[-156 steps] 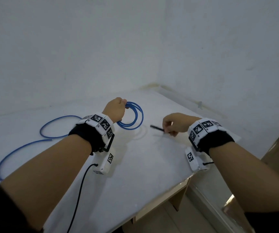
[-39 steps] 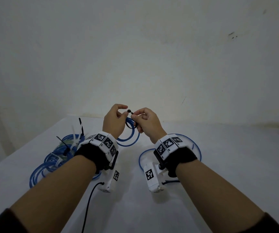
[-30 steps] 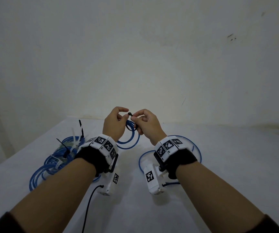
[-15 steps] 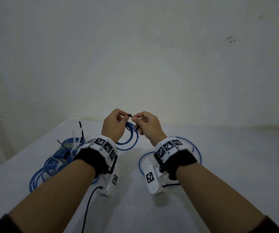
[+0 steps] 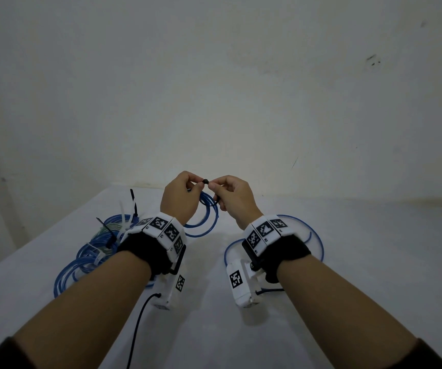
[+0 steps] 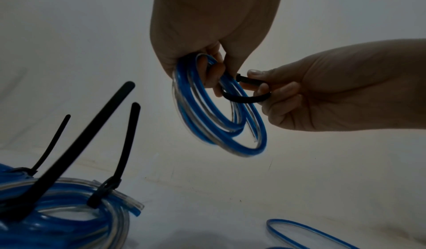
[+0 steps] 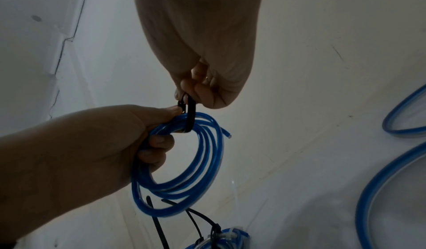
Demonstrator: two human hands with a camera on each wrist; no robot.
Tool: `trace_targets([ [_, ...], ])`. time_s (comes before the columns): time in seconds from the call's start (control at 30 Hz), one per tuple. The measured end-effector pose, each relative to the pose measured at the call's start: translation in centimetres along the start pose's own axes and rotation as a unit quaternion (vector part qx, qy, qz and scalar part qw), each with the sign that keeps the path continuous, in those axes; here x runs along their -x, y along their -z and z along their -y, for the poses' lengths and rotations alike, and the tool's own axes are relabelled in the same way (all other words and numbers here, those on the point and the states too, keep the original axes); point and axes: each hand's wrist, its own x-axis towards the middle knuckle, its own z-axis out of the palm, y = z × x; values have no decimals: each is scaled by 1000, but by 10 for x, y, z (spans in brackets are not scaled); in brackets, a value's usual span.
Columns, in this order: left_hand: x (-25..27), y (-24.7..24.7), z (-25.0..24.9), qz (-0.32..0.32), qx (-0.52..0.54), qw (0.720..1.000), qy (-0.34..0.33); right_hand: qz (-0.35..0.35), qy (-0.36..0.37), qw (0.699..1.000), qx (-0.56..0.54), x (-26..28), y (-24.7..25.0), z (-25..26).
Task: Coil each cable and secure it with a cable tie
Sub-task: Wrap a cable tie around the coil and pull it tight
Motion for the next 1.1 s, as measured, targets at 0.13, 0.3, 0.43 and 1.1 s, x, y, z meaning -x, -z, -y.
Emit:
trace_targets([
  [0.13, 2, 1, 0, 0, 4, 1000, 7, 4, -3, 1000, 1, 0, -3, 0],
  [0.3, 2, 2, 2, 2, -2, 1000, 6, 6, -8, 1000, 2, 0, -4, -1],
  [0.43, 2, 4, 4, 7, -5, 1000, 11, 7, -15, 1000, 4, 1, -6, -3],
  [1.1, 1, 9, 4, 4, -9, 1000, 15, 22, -27, 999, -7, -1, -12, 3],
])
